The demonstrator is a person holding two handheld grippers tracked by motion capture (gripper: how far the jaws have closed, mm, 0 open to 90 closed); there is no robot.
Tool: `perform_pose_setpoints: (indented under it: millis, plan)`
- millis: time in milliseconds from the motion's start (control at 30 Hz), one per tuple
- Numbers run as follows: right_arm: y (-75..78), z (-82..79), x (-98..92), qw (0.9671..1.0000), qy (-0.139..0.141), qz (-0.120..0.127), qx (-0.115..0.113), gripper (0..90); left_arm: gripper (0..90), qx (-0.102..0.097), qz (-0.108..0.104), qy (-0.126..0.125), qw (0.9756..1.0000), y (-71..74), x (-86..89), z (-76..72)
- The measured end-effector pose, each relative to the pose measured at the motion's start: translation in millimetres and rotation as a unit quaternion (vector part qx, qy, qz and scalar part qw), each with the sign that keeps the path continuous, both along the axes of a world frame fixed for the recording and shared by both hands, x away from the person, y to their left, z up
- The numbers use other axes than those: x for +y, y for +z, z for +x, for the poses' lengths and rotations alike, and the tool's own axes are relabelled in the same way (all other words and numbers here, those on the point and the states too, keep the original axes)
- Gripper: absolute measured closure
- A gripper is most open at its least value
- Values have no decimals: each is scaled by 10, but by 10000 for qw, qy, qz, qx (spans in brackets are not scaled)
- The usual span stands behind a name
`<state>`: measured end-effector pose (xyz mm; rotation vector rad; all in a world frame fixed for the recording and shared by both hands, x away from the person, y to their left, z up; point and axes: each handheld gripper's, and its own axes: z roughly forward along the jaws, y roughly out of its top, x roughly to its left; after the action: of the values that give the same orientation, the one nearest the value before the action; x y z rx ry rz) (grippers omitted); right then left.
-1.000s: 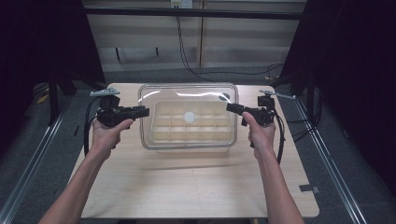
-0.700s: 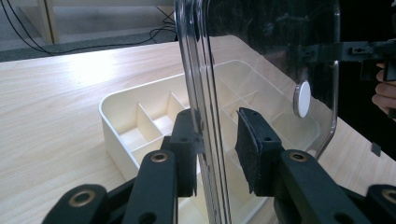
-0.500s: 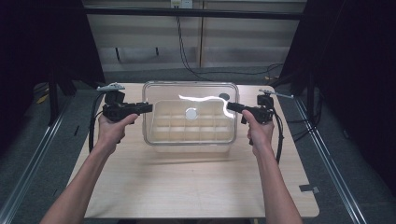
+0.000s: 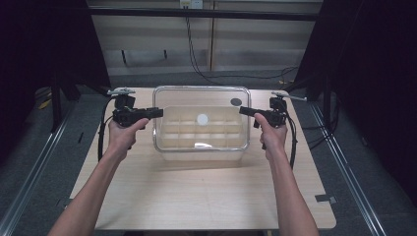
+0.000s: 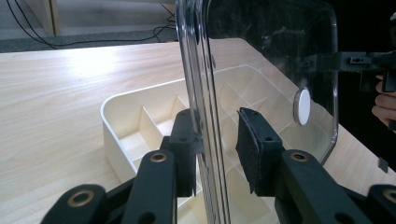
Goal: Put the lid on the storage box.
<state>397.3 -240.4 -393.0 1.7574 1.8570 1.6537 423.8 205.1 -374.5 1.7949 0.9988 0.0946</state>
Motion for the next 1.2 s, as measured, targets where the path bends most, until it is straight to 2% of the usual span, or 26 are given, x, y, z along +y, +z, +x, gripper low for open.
perform_pose_setpoints:
  millis: [233, 300, 533, 600, 700, 933, 1100, 1200]
  plan:
    - [-66, 77, -5, 10000, -30, 17, 90, 635, 663, 110, 11, 48, 9999, -71, -19, 113]
    - [-105, 108, 1, 9999, -75, 34, 141, 634, 651, 198, -47, 130, 9997, -137, -33, 170]
    - [-180, 180, 20, 9996, -133, -74, 240, 620, 635, 366, -166, 149, 9991, -265, -32, 281]
    - [-188, 188, 26, 9995, -158, -91, 265, 615, 625, 376, -132, 143, 9991, -282, -33, 296]
    - [-226, 225, 67, 9990, -232, -253, 299, 591, 613, 433, -84, 143, 9989, -328, -33, 335]
    - [-292, 265, 90, 9983, -285, -329, 377, 578, 602, 580, 11, 184, 9981, -416, -35, 404]
    - [-333, 291, 94, 9980, -288, -371, 424, 573, 595, 678, -29, 231, 9974, -471, -41, 437]
    - [-368, 310, 94, 9978, -313, -393, 441, 565, 592, 742, -3, 174, 9971, -510, -41, 471]
